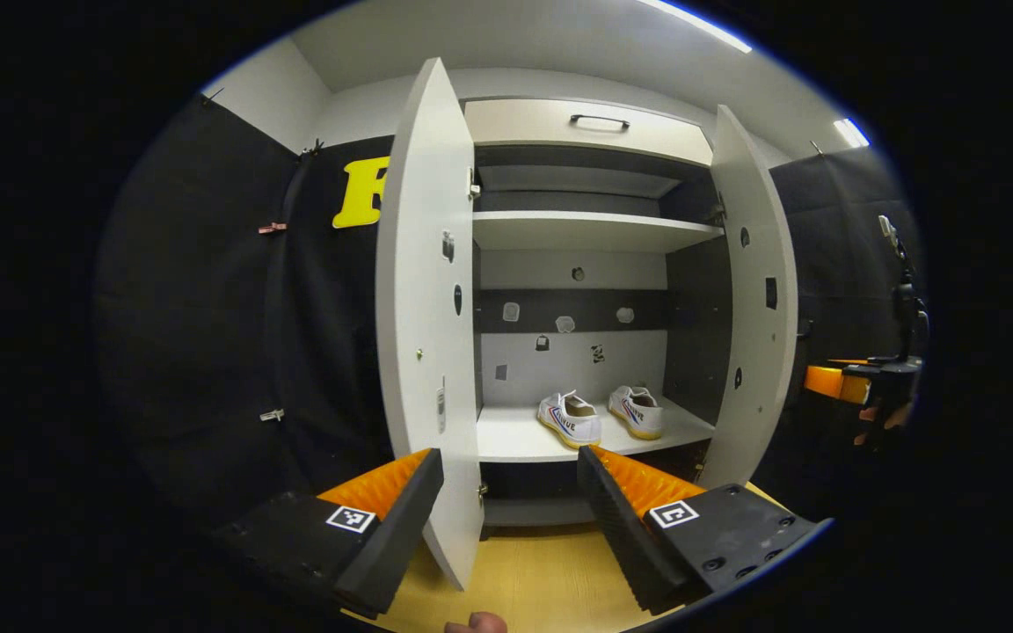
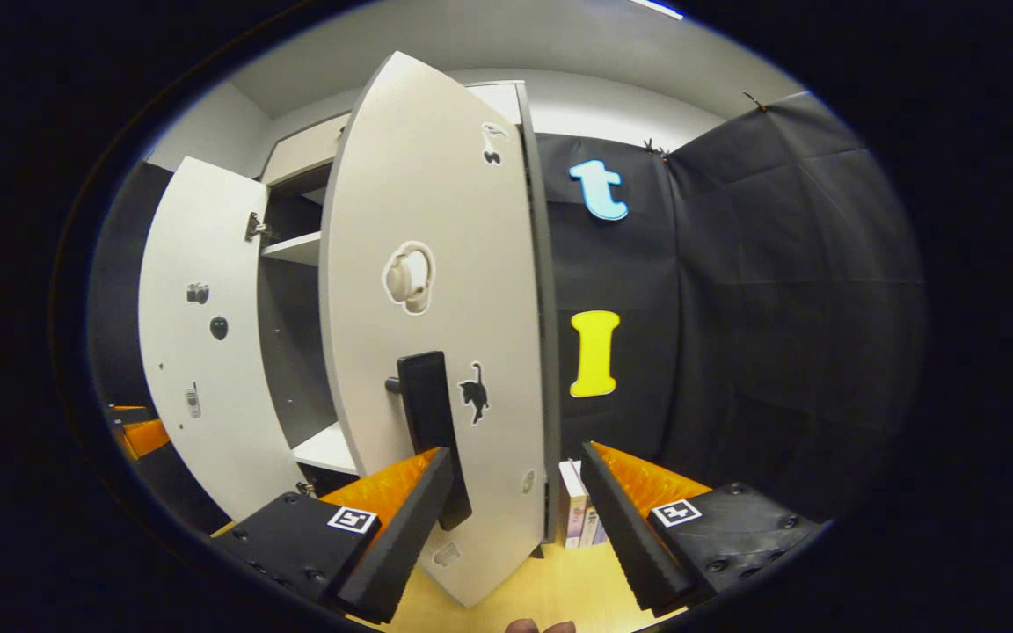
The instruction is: Grab one shoe with the right hand and put it into the shoe cabinet, grab the other shoe with the left hand and put it into the shoe cabinet; then close the right door with the right hand and the left door with the left hand.
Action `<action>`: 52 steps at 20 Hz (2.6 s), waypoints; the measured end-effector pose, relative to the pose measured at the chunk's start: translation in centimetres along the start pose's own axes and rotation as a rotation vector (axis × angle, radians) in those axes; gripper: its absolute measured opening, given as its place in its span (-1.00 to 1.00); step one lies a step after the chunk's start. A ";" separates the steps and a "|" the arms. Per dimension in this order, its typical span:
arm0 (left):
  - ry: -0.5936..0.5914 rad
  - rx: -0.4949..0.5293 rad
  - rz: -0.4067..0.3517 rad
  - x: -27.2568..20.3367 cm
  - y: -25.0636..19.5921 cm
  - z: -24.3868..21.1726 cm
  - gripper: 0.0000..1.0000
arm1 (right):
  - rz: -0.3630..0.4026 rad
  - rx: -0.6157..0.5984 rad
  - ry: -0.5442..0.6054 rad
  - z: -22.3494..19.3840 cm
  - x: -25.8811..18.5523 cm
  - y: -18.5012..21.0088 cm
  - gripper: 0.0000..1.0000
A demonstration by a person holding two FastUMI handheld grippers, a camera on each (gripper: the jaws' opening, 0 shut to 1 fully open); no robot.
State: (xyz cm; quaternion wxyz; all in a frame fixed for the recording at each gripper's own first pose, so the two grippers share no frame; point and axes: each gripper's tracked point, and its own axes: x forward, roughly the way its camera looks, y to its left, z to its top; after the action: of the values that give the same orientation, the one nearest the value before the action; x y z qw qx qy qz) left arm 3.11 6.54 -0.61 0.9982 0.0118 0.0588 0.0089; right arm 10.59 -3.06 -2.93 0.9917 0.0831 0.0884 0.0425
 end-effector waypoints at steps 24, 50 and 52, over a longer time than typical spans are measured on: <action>0.020 -0.024 0.210 5.8 16.4 -0.7 0.92 | 0.078 0.024 0.019 -1.2 -3.2 5.2 0.95; 0.030 -0.045 0.083 6.0 4.5 -0.6 0.84 | 0.061 0.025 0.024 -0.9 -4.5 -0.9 0.94; 0.031 -0.044 0.039 7.0 2.0 -0.4 0.84 | 0.056 0.026 0.026 -0.8 -4.7 -1.7 0.94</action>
State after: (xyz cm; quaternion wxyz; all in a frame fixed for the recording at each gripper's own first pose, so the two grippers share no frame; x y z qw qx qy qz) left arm 10.01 8.66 -1.79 0.9968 -0.0093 0.0736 0.0298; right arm 5.97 -5.03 -3.22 0.9877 0.0978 0.0993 0.0702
